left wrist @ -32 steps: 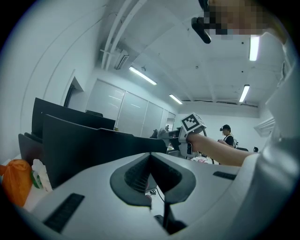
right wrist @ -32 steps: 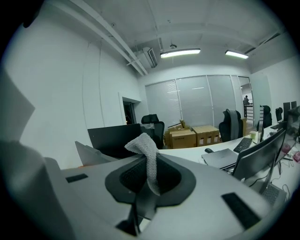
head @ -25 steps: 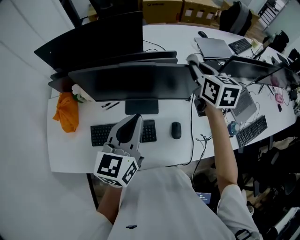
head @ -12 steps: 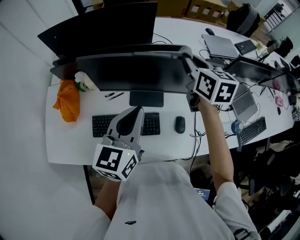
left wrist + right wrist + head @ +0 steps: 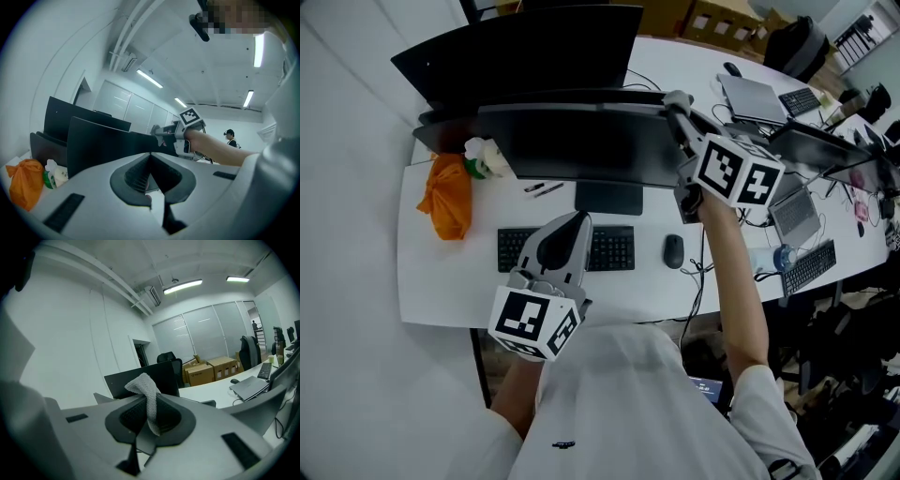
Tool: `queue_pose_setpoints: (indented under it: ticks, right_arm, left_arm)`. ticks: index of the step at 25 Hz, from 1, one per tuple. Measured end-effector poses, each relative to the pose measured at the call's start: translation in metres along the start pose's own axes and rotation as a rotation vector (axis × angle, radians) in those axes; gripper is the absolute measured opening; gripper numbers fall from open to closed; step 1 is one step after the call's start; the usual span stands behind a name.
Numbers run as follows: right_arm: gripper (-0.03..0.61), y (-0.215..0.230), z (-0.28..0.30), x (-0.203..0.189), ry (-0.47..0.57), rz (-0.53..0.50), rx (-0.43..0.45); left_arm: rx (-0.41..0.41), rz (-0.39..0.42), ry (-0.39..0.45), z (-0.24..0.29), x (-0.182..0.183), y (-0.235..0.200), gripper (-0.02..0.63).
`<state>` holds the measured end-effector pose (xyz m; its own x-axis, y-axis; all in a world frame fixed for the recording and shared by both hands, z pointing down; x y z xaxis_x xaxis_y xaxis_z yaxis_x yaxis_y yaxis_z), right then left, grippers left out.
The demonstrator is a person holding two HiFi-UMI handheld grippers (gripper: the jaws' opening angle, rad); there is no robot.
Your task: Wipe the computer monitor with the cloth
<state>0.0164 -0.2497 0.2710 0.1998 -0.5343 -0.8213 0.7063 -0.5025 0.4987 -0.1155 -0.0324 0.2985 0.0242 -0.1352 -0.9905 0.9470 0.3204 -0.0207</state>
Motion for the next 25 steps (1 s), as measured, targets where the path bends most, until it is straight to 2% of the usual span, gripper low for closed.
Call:
queue_pose_setpoints:
  ticks: [10, 25]
  right_arm:
    - [0.038, -0.040, 0.022, -0.012, -0.027, -0.034, 0.041]
    - [0.038, -0.104, 0.064, -0.035, -0.050, -0.065, 0.073]
  left_arm:
    - [-0.001, -0.001, 0.009, -0.013, -0.001, -0.022, 0.018]
    - [0.045, -0.026, 0.020, -0.036, -0.008, -0.063, 0.018]
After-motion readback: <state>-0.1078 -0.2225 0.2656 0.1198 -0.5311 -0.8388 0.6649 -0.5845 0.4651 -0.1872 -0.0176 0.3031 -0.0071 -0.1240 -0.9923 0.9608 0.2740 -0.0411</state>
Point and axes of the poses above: the fingertips, and each gripper's own axes: z forward along the fingers, y to its right, x out of its top, the point moved 4 cm from there along -z, backward along the fingers, and after that the axes turned 13 degrees about z, right-handed, at the moved point
